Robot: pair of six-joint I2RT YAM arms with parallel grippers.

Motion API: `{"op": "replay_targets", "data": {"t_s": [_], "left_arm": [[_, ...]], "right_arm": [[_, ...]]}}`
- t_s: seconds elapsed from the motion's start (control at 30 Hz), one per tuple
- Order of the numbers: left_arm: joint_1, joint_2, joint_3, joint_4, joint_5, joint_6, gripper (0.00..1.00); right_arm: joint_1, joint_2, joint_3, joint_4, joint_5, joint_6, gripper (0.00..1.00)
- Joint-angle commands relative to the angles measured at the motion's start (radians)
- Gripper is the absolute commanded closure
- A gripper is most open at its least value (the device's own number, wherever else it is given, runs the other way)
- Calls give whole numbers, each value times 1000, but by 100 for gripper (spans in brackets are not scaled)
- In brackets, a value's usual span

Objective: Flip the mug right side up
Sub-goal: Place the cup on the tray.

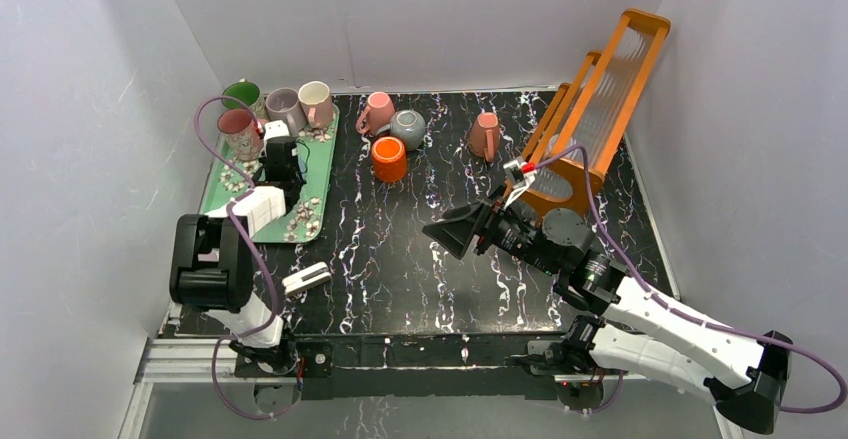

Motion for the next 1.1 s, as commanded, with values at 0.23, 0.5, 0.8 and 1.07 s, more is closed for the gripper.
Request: {"op": "replay_targets", "data": {"t_s": [0.23, 0.5, 0.8, 1.07], "left_arm": [[36, 131, 149, 120, 9, 4, 92], [39, 207, 205, 100, -2, 10, 82], [45, 185, 241, 18, 28, -30, 61], [45, 6, 293, -187, 114, -71, 38]], "right_arm": [[4, 65, 52, -42, 56, -12, 1], [5, 80, 57, -47, 61, -10, 1], [3, 62, 62, -101, 99, -4, 1], [3, 54, 99, -235, 149, -6, 1]]}}
